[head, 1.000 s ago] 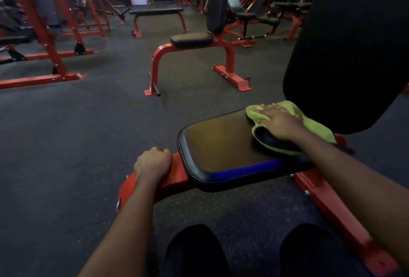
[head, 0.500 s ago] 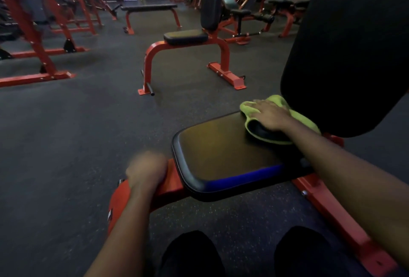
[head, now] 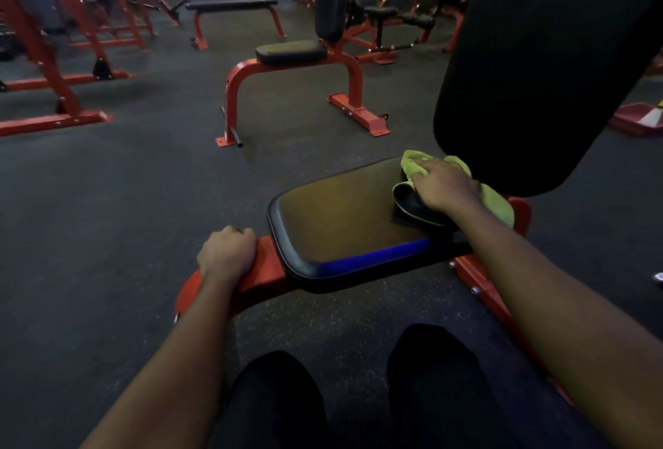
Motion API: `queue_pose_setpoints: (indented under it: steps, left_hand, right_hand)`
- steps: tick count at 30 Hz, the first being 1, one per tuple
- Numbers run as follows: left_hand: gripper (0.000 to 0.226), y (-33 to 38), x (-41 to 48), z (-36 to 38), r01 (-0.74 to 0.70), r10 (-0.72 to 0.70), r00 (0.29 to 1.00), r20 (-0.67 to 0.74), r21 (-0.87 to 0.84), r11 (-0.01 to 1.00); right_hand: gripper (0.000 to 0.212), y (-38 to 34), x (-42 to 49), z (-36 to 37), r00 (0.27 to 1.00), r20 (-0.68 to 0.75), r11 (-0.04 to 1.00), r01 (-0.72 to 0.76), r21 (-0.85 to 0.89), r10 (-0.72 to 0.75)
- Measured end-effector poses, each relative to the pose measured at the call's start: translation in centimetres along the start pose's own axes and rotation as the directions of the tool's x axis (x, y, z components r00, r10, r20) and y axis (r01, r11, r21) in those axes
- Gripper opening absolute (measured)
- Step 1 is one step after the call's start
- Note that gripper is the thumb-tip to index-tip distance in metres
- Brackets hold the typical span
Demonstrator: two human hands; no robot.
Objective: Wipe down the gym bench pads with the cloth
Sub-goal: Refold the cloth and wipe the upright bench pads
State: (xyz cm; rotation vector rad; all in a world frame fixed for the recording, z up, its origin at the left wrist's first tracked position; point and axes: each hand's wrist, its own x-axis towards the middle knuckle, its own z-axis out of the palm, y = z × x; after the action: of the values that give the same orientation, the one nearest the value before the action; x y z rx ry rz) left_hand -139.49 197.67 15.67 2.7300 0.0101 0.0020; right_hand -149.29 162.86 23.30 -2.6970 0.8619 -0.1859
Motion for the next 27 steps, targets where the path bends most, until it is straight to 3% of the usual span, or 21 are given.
queue_pose_setpoints:
  steps: [6,11,13,17,24,27]
  left_hand:
    - [0.048,0.3,0.2,-0.2,0.014,-0.014,1.000,0.010,0.011,1.000]
    - [0.049,0.2,-0.1,-0.3,-0.004,0.004,1.000,0.000,0.011,1.000]
    - [0.050,0.2,0.0,-0.2,-0.001,0.001,1.000,-0.006,0.028,1.000]
    - [0.049,0.1,0.7,0.5,-0.004,0.005,1.000,-0.020,0.037,0.999]
    - [0.049,-0.3,1.7,1.7,0.013,-0.010,0.998,-0.057,0.061,0.998]
    - [0.050,-0.3,1.8,1.8,0.009,-0.005,0.998,-0.061,0.069,0.998]
  right_hand:
    - [0.055,2.6,-5.4,0.5,0.991,-0.095,0.995,-0.095,0.025,0.097]
    - [0.056,0.4,-2.1,-1.1,0.984,0.034,0.979,-0.169,-0.113,0.174]
    - [0.056,0.7,-2.3,-1.0,0.989,0.044,0.984,-0.138,-0.117,0.144]
    - [0.052,2.6,-3.7,0.7,0.992,-0.099,0.989,-0.087,-0.119,0.075]
    - [0.041,-4.3,7.0,1.0,0.996,0.047,0.955,-0.058,-0.291,0.075]
    - [0.045,-7.1,10.8,0.9,0.981,0.193,0.931,0.074,-0.357,-0.004]
